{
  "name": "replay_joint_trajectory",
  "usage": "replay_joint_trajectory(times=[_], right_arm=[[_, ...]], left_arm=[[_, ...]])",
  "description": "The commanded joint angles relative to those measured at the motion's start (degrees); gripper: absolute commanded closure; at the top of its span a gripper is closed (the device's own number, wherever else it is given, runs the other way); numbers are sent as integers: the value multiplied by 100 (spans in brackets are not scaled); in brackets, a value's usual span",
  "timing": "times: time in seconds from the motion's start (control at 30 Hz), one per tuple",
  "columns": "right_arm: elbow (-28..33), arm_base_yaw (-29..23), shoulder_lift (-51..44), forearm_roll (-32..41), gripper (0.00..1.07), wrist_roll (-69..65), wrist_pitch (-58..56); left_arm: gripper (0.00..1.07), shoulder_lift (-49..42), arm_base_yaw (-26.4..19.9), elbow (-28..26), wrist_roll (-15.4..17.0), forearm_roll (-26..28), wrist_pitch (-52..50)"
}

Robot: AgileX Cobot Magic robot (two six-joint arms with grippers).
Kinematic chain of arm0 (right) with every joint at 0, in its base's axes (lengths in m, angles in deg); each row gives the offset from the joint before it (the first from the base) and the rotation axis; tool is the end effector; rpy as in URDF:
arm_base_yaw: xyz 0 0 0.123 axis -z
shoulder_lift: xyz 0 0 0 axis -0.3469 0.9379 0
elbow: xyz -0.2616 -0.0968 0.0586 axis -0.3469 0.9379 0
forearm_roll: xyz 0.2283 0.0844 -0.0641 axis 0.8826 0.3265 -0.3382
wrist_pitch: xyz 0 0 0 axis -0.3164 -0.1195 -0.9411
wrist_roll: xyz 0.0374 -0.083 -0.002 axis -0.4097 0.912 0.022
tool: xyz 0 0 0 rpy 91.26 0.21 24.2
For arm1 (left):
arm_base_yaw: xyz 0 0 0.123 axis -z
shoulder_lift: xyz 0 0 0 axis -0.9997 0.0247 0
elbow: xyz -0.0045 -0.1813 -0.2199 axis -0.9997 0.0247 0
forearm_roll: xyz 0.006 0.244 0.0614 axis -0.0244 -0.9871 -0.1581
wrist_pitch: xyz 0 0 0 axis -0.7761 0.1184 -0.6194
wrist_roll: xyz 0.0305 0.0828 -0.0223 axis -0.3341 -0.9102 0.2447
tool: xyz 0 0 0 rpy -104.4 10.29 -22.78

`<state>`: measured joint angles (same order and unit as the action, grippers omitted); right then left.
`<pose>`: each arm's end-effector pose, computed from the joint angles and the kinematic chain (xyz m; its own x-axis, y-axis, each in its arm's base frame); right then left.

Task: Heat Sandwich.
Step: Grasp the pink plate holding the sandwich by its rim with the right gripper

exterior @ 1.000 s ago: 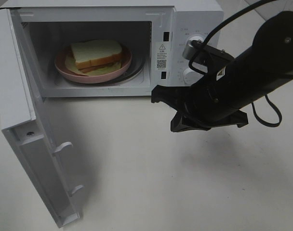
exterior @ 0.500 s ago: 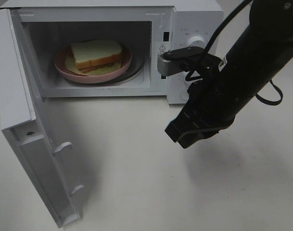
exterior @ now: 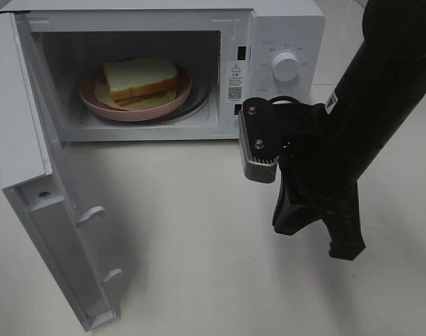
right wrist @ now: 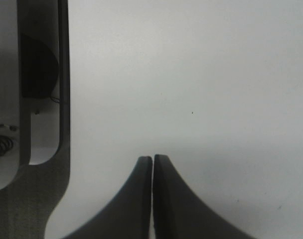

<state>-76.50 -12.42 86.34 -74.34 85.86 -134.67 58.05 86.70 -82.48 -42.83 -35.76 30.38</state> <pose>0.2333 0.1716 0.2133 0.0102 -0.9583 -0.2856 -0.9973 0.0109 -0.0722 -0.0043 -0.0044 0.2766 -0.4470 0.0134 -0.8944 0.0215 0.9998 0.0042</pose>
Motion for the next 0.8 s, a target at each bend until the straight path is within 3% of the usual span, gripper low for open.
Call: replay_joint_trajectory(times=[0.03,0.23,0.33,0.37,0.4,0.5,0.53,0.57,0.67,0.8], right_arm=[[-34,6,-74,-109,102,613,-11],[-34,-11,-74,-516,94,642,86],[-34,-11,-74,-710,80,642,178],[-34,-11,-74,-768,70,642,218],[-34,-11,-74,-768,70,642,218],[-34,-138,-74,-1020,52,521,344],[-34,-138,-74,-1020,52,521,344],[-34,-235,-74,-1243,40,338,453],[-34,-390,-63,-1627,18,-138,579],[-52,-481,-63,-2034,12,-355,659]], left_arm=[[7,-97,0,17,0,40,-74],[7,-97,0,17,0,40,-74],[7,-97,0,17,0,40,-74],[7,-97,0,17,0,40,-74],[7,-97,0,17,0,40,-74],[7,-97,0,17,0,40,-74],[7,-97,0,17,0,40,-74],[7,-97,0,17,0,40,-74],[7,-97,0,17,0,40,-74],[7,-97,0,17,0,40,-74]])
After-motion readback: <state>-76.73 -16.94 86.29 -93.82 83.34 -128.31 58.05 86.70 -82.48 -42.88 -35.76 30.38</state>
